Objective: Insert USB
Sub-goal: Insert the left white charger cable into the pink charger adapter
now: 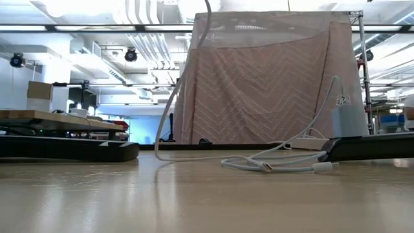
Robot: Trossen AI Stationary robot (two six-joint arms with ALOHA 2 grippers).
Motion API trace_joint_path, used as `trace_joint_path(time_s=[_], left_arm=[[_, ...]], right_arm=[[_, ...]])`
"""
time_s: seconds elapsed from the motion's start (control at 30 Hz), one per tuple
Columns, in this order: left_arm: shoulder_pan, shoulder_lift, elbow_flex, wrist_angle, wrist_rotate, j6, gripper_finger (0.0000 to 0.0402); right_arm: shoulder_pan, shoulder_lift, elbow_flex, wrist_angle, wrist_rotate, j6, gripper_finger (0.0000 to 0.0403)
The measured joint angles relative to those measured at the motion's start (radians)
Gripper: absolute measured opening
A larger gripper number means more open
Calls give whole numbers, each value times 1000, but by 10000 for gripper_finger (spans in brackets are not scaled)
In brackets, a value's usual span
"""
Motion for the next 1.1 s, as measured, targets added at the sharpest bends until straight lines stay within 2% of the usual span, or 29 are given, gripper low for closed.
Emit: trace_joint_path(time_s=[1.1], left_arm=[[-34,-17,-1,-39,-34,32,0]], right_arm=[[11,0,1,-28,23,-41,140]])
